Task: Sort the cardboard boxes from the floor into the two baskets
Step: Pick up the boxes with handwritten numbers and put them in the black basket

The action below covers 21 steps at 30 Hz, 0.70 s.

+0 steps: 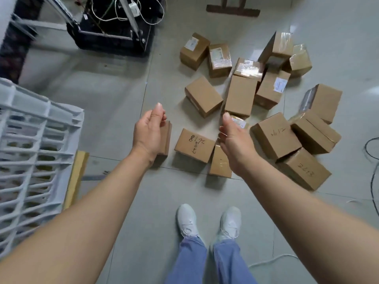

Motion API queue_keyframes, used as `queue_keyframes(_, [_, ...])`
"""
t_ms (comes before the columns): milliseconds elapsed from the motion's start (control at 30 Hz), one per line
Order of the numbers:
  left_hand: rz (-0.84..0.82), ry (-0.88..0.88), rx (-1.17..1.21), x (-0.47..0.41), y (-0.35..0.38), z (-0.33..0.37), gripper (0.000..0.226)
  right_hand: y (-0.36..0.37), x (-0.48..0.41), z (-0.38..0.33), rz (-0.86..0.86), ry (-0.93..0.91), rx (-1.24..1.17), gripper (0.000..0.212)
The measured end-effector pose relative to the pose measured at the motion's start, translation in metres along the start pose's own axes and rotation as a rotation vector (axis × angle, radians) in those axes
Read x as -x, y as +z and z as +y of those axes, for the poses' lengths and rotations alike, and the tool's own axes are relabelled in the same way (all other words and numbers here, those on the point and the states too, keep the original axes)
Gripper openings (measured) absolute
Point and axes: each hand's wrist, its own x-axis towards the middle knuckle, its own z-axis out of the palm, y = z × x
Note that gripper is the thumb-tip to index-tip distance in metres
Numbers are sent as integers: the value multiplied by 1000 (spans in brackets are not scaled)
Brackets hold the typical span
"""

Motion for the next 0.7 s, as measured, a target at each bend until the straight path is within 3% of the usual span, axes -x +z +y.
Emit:
queue_keyframes(100, [16, -37, -51, -34, 10, -61, 32, 2, -48, 42, -11, 98, -7, 37])
queue_keyframes(233, [-8, -57, -121, -71, 33, -132, 34, 5, -108, 97, 29, 178, -12, 22])
queue_keyframes(400, [-157, -96, -343, -104, 68, -203, 38, 16, -177, 161, 58, 249, -38, 27])
queue_keyframes(533, [-177, -137, -397, -141, 89, -251, 43, 25, -229, 199, 91, 319, 27, 68])
queue_keyframes(700, [-196, -181, -469, -188, 102, -299, 60, 28, -275, 229, 99, 347, 88, 71])
